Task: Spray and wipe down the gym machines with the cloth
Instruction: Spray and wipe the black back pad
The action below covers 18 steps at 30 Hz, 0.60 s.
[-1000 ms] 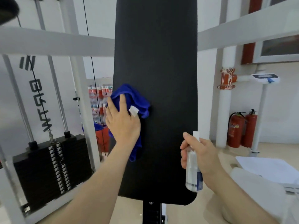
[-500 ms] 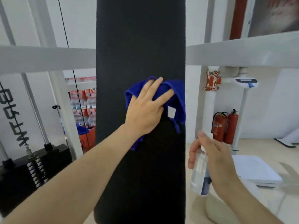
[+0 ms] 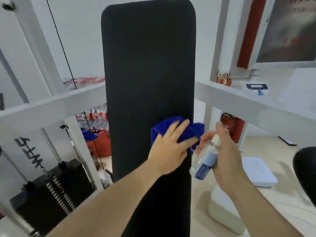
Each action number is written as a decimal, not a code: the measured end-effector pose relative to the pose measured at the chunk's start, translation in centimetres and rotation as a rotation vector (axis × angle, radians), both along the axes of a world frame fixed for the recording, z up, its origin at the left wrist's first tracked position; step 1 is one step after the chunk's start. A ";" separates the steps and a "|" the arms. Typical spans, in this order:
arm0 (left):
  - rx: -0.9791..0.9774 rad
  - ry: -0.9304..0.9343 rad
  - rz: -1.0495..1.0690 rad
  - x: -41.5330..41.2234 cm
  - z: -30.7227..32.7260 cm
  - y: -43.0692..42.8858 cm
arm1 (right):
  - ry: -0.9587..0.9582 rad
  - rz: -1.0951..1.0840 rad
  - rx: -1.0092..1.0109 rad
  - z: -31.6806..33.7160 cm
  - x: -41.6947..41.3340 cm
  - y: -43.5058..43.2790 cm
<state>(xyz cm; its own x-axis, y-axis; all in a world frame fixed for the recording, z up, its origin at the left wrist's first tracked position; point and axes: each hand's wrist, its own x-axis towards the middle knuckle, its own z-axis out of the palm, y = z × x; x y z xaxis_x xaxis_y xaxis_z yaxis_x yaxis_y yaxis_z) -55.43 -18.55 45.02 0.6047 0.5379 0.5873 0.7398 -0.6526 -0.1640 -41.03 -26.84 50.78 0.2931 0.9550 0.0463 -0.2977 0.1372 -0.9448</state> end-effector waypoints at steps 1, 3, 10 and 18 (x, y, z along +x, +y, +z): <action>-0.070 0.176 -0.083 -0.9 -2.1 -1.2 | 0.032 -0.012 -0.026 1.0 -0.1 0.3; -0.239 0.503 -0.217 -3.4 -4.3 -2.2 | 0.012 -0.014 -0.096 2.7 -0.5 1.1; 0.082 -0.019 0.067 -6.9 7.8 3.9 | -0.040 0.061 -0.251 5.6 -2.6 2.6; 0.105 -0.773 0.313 -8.2 15.4 8.3 | -0.180 0.126 -0.256 9.8 -4.8 6.4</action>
